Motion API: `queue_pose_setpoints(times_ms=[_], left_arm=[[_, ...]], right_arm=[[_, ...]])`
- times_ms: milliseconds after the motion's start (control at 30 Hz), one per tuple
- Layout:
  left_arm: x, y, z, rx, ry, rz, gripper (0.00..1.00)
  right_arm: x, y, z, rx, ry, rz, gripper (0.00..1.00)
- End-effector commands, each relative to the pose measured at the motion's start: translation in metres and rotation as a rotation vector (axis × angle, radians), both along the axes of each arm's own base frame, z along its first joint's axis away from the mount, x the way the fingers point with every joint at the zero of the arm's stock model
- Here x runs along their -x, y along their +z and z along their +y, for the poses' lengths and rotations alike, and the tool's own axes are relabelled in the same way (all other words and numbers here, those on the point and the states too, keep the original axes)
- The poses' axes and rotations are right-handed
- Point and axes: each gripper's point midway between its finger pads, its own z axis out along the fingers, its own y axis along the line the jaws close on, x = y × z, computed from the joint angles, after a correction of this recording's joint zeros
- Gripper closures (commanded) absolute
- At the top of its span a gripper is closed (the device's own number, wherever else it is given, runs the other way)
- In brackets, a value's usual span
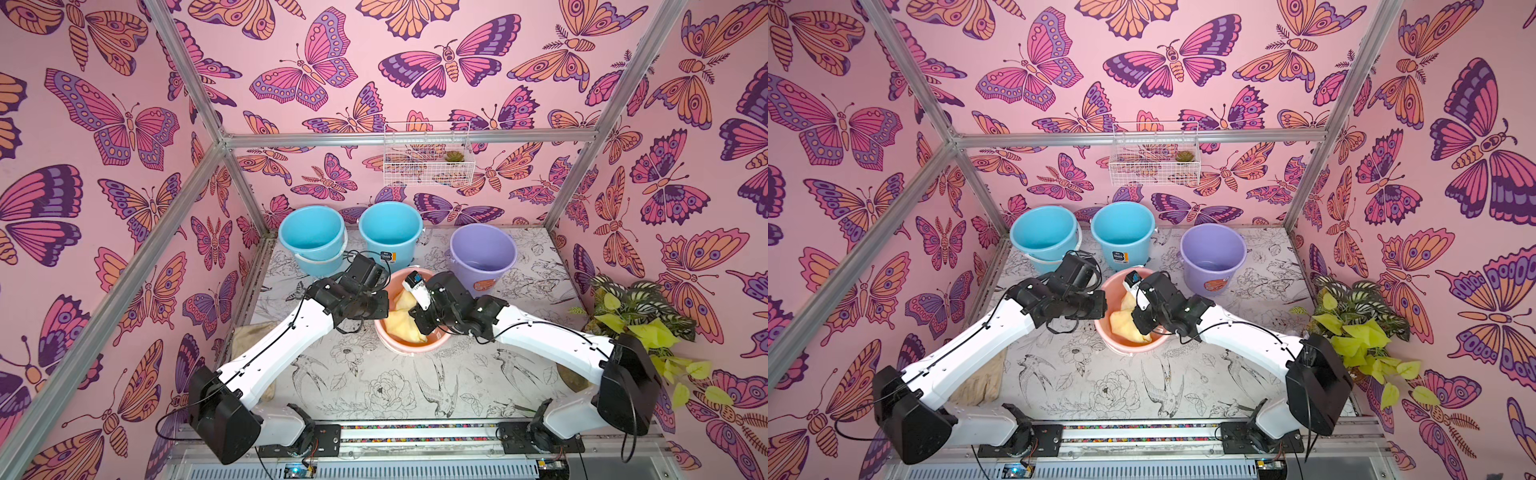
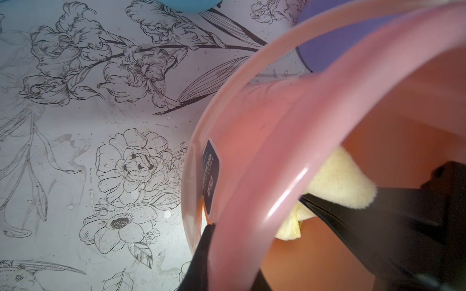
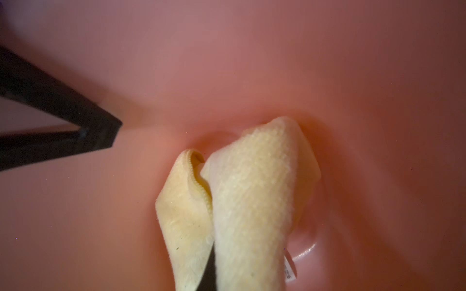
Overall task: Wipe the inside of the bucket with a cloth
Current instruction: Wipe the dirt from the inside of the bucket.
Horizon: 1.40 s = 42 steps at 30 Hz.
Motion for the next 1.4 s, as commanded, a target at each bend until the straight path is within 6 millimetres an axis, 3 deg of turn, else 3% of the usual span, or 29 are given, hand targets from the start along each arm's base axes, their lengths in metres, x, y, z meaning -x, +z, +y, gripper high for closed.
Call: queue_pose_setpoints(times_ms=[0, 100, 233, 300, 367, 667, 700, 900, 1033, 1167, 1367], left_arm=[[-0.005, 0.008, -0.011, 0.056, 0.022, -0.059, 1.0], [-0.002, 0.002, -0.018, 0.06, 0.011, -0.057, 1.0], [0.001, -0.007, -0.024, 0.054, 0.004, -0.048, 1.0], [0.002, -0.012, -0.027, 0.057, -0.006, -0.034, 1.0], [0.003, -0.017, -0.029, 0.055, -0.012, -0.015, 1.0], [0.004, -0.015, -0.025, 0.048, 0.004, -0.032, 1.0], [0.004, -0.015, -0.025, 0.048, 0.002, -0.034, 1.0], [0.005, -0.016, -0.025, 0.034, -0.017, -0.042, 1.0], [0.006, -0.012, -0.025, 0.025, -0.041, -0.066, 1.0], [0.007, -0.007, -0.023, 0.022, -0.055, -0.092, 1.0], [0.009, 0.0, -0.025, 0.041, -0.075, -0.122, 1.0]], right_arm=[[-0.013, -0.001, 0.016, -0.024, 0.022, -0.071, 0.96], [-0.019, -0.03, 0.02, 0.005, 0.003, -0.036, 0.93], [-0.028, -0.054, 0.017, 0.034, -0.052, -0.03, 0.89], [-0.031, -0.06, 0.013, 0.05, -0.08, -0.032, 0.83], [-0.031, -0.062, 0.01, 0.07, -0.087, -0.023, 0.7], [-0.02, -0.028, 0.003, 0.028, -0.073, -0.045, 0.38], [-0.018, -0.013, 0.001, 0.01, -0.061, -0.071, 0.37], [-0.011, 0.015, -0.018, 0.105, 0.038, -0.206, 0.35], [0.001, 0.02, -0.027, 0.234, 0.217, -0.295, 0.34], [0.037, 0.014, -0.032, 0.351, 0.56, -0.342, 0.32], [0.052, 0.001, -0.043, 0.459, 0.778, -0.417, 0.28]])
